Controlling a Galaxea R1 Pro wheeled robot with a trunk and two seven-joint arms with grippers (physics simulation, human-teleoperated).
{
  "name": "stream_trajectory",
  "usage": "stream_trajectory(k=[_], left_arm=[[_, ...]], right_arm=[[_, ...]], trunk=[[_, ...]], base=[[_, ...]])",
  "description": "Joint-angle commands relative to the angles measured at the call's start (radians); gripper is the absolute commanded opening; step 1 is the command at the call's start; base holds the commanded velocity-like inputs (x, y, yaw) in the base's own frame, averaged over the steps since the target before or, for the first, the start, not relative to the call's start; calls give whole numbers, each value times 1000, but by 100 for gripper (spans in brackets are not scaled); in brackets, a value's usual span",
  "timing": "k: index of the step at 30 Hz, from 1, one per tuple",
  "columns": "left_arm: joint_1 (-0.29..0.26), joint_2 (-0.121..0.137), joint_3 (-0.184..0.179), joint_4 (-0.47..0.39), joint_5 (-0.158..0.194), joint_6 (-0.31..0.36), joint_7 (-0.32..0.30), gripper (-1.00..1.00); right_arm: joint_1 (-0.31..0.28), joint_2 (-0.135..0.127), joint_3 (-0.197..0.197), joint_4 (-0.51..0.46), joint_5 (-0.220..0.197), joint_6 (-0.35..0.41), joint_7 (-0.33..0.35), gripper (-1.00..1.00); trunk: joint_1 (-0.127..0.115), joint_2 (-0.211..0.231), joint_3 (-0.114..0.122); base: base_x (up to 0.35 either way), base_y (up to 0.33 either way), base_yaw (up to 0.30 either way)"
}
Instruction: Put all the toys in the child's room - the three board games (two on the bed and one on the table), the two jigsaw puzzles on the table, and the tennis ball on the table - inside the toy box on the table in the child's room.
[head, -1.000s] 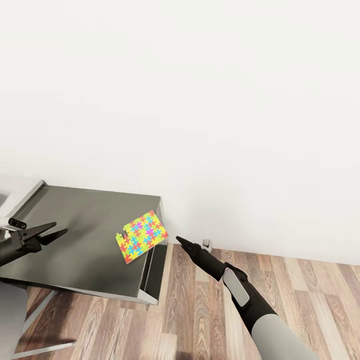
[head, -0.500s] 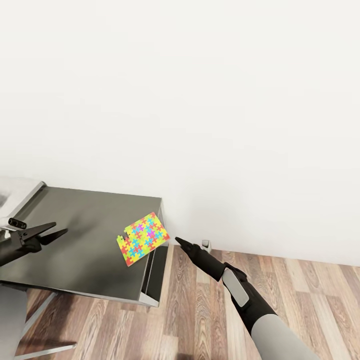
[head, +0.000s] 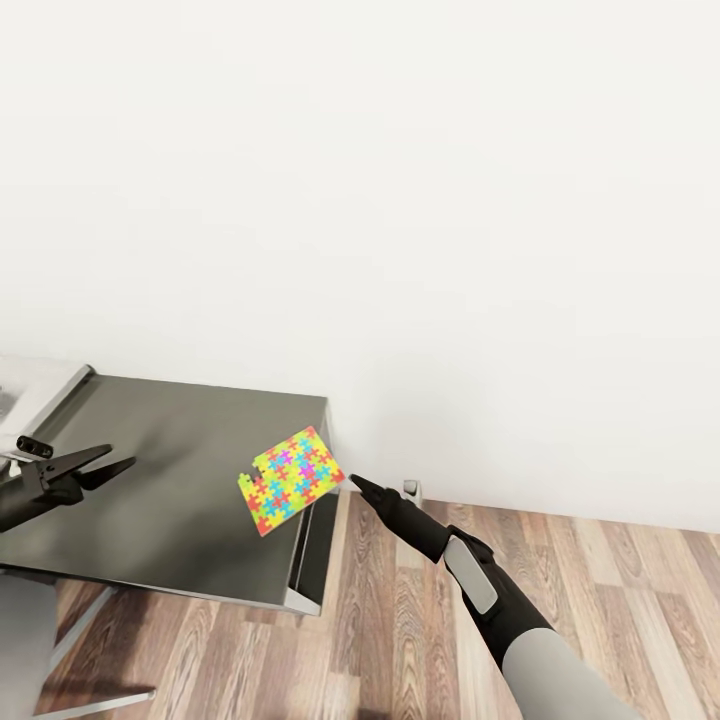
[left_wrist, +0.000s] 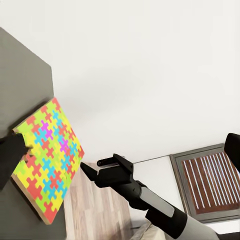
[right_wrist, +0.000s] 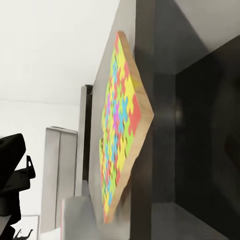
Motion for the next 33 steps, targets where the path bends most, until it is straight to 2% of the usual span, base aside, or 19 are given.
stream_trajectory(k=[1, 33], left_arm=[[0, 0, 0, 0, -1, 11, -4, 100], [0, -1, 0, 0, -1, 11, -4, 100]], right_arm=[[-1, 0, 1, 0, -10, 9, -1, 100], [-1, 0, 2, 0, -9, 9, 1, 100]], trunk=[[0, -1, -1], [0, -1, -1]], base=[[0, 163, 0], [33, 12, 0]])
